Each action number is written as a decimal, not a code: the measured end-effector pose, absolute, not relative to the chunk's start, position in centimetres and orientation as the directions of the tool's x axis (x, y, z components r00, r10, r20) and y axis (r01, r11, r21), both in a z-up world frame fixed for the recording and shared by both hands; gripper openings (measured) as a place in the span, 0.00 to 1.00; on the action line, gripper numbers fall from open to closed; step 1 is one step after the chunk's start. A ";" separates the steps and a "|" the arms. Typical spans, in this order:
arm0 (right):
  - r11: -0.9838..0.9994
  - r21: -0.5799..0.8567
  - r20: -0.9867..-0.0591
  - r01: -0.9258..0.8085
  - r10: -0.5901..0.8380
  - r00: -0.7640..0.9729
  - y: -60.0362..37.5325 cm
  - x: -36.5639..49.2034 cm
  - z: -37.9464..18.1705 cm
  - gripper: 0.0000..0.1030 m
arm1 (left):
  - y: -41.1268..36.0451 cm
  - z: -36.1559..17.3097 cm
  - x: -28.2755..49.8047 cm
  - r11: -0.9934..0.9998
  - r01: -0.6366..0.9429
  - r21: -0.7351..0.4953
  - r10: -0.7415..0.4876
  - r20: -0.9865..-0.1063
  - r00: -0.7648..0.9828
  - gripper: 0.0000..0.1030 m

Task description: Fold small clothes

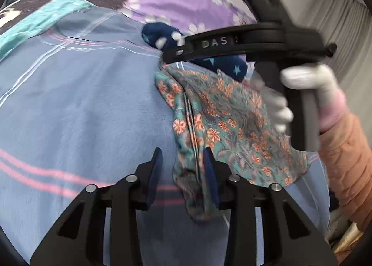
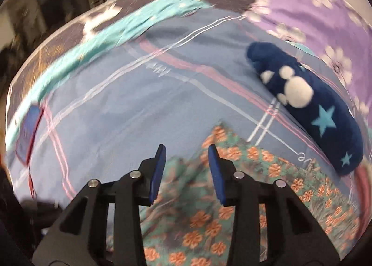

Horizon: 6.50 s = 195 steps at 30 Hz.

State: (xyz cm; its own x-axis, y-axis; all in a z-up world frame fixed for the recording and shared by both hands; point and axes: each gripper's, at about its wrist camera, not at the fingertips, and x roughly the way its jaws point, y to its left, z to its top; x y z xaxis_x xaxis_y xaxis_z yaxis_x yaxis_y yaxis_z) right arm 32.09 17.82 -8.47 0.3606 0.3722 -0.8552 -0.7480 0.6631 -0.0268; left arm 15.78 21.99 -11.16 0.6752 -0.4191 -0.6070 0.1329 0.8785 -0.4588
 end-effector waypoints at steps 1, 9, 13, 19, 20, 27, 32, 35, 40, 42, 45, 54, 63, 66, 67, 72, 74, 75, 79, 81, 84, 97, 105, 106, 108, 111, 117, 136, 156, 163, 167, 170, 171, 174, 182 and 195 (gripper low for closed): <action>0.656 -0.042 -0.865 -0.753 0.353 0.356 18.4 32.0 -9.0 0.40 | 22.1 -11.6 16.6 0.870 0.126 -0.477 -0.434 -0.619 0.654 0.36; 0.739 0.111 -0.821 -0.665 0.445 0.357 17.6 33.5 -9.3 0.02 | 22.6 -11.8 15.6 0.833 0.120 -0.540 -0.472 -0.581 0.663 0.08; 0.684 0.255 -0.783 -0.684 0.561 0.270 16.6 34.8 -9.7 0.03 | 22.5 -12.4 14.9 0.847 0.111 -0.520 -0.452 -0.593 0.667 0.09; 0.735 0.286 -0.692 -0.615 0.602 0.398 10.2 33.2 -7.0 0.28 | 22.2 -12.6 14.5 0.859 0.103 -0.502 -0.434 -0.606 0.666 0.17; 0.735 0.277 -0.689 -0.618 0.601 0.406 9.2 32.5 -6.8 0.31 | 22.3 -12.7 14.5 0.854 0.100 -0.511 -0.440 -0.604 0.664 0.18; 0.780 0.247 -0.721 -0.575 0.544 0.428 0.7 24.0 -10.0 0.53 | 22.7 -12.8 14.6 0.841 0.087 -0.534 -0.449 -0.601 0.661 0.23; 0.802 0.234 -0.723 -0.549 0.521 0.453 -2.0 19.6 -14.7 0.54 | 22.4 -12.6 14.6 0.852 0.086 -0.516 -0.437 -0.611 0.660 0.28; 0.803 0.196 -0.741 -0.563 0.497 0.452 -0.9 19.2 -14.5 0.68 | 22.2 -12.4 14.5 0.862 0.083 -0.499 -0.422 -0.620 0.661 0.29; 0.804 0.145 -0.745 -0.576 0.472 0.472 -0.4 16.8 -13.8 0.67 | 22.0 -11.5 13.8 0.895 0.052 -0.443 -0.361 -0.651 0.668 0.39; 0.801 0.142 -0.749 -0.582 0.472 0.466 -1.1 15.8 -14.2 0.66 | 22.3 -11.2 13.2 0.906 0.037 -0.422 -0.334 -0.659 0.674 0.42; 0.800 0.131 -0.748 -0.585 0.467 0.471 -1.6 14.9 -14.4 0.65 | 23.5 -10.9 13.0 0.897 -0.001 -0.442 -0.325 -0.662 0.675 0.42; 0.669 -0.175 -0.746 -0.722 0.389 0.541 4.4 10.9 -13.9 0.62 | 23.9 -9.6 18.4 0.847 0.075 -0.526 -0.453 -0.643 0.618 0.51; 0.591 -0.400 -0.713 -0.700 0.278 0.643 10.3 11.5 -14.6 0.62 | 23.6 -12.8 27.1 0.685 0.101 -0.721 -0.646 -0.539 0.541 0.52; 0.593 -0.428 -0.693 -0.682 0.269 0.669 11.4 12.2 -14.9 0.62 | 24.0 -13.4 28.7 0.622 0.127 -0.773 -0.695 -0.470 0.544 0.52; 0.593 -0.444 -0.679 -0.672 0.267 0.684 11.9 12.4 -15.1 0.62 | 23.9 -13.4 29.0 0.615 0.142 -0.775 -0.702 -0.457 0.546 0.51; 0.611 -0.469 -0.643 -0.638 0.258 0.721 13.0 13.6 -15.4 0.60 | 23.4 -13.9 29.4 0.648 0.154 -0.746 -0.679 -0.474 0.560 0.24; 0.633 -0.428 -0.656 -0.645 0.273 0.704 12.8 14.2 -15.4 0.57 | 23.6 -14.2 29.5 0.635 0.149 -0.758 -0.686 -0.464 0.560 0.20; 0.642 -0.412 -0.661 -0.647 0.278 0.697 12.8 14.5 -15.4 0.56 | 23.6 -14.2 29.5 0.632 0.150 -0.760 -0.688 -0.462 0.559 0.19; 0.661 -0.381 -0.667 -0.646 0.287 0.687 12.7 15.0 -15.3 0.53 | 23.4 -14.2 29.6 0.646 0.153 -0.748 -0.680 -0.473 0.560 0.18; 0.666 -0.375 -0.669 -0.644 0.287 0.686 12.7 15.2 -15.3 0.53 | 23.4 -14.2 29.7 0.643 0.153 -0.750 -0.682 -0.470 0.560 0.18; 0.672 -0.376 -0.667 -0.639 0.283 0.690 12.8 15.2 -15.3 0.52 | 23.4 -14.2 29.7 0.639 0.153 -0.754 -0.685 -0.467 0.560 0.18; 0.702 -0.357 -0.650 -0.617 0.288 0.704 12.6 15.3 -14.7 0.12 | 23.4 -14.1 29.8 0.668 0.143 -0.730 -0.664 -0.498 0.559 0.15; 0.799 -0.132 -0.621 -0.587 0.395 0.677 6.4 16.4 -9.2 0.10 | 20.8 -8.5 29.6 0.723 0.201 -0.661 -0.626 -0.503 0.596 0.10; 0.807 -0.112 -0.611 -0.579 0.404 0.681 5.4 16.4 -8.4 0.10 | 20.0 -7.3 29.6 0.730 0.222 -0.646 -0.625 -0.501 0.599 0.10; 0.823 -0.070 -0.593 -0.564 0.420 0.686 3.4 16.5 -7.1 0.10 | 18.2 -5.2 29.8 0.743 0.256 -0.618 -0.624 -0.502 0.599 0.10; 0.843 0.028 -0.574 -0.537 0.453 0.682 -0.8 17.0 -5.4 0.10 | 14.8 -2.4 30.5 0.757 0.309 -0.575 -0.626 -0.505 0.594 0.10; 0.867 0.245 -0.551 -0.433 0.492 0.674 -11.4 18.1 -4.5 0.10 | 4.7 0.8 31.8 0.778 0.419 -0.468 -0.627 -0.546 0.556 0.10; 0.707 0.698 -0.538 -0.113 0.621 0.570 -31.9 19.0 -17.1 0.11 | -17.9 -7.3 35.1 0.838 0.492 -0.235 -0.472 -0.765 0.438 0.23; 0.641 0.758 -0.469 -0.123 0.666 0.580 -32.9 18.2 -16.7 0.09 | -2.7 -7.6 14.7 0.858 0.512 -0.043 -0.380 -0.724 0.576 0.54; 0.726 0.684 -0.533 -0.076 0.567 0.628 -32.9 16.2 -14.6 0.10 | -2.9 -10.7 15.1 0.889 0.455 0.052 -0.260 -0.762 0.594 0.54; 0.776 0.631 -0.603 0.010 0.482 0.635 -34.0 14.7 -15.5 0.32 | -1.8 -11.0 15.4 0.906 0.423 0.004 -0.273 -0.759 0.591 0.54; 0.772 0.636 -0.593 -0.011 0.497 0.633 -34.1 14.5 -15.1 0.50 | -1.7 -10.9 15.4 0.911 0.413 -0.007 -0.277 -0.753 0.597 0.54; 0.772 0.635 -0.595 -0.019 0.505 0.626 -34.0 14.6 -15.0 0.61 | -1.7 -10.9 15.5 0.912 0.410 -0.009 -0.277 -0.751 0.599 0.54; 0.759 0.650 -0.616 -0.033 0.552 0.562 -33.3 15.8 -16.0 0.69 | -2.0 -10.8 15.8 0.918 0.395 -0.029 -0.283 -0.745 0.604 0.54; 0.713 0.701 -0.602 -0.015 0.604 0.522 -32.3 18.4 -16.5 0.15 | -2.3 -11.4 17.2 0.934 0.355 -0.037 -0.258 -0.758 0.599 0.18; 0.787 0.613 -0.659 -0.068 0.557 0.505 -33.8 9.9 -14.6 0.24 | -0.5 -7.5 8.7 0.834 0.549 -0.055 -0.370 -0.795 0.481 0.03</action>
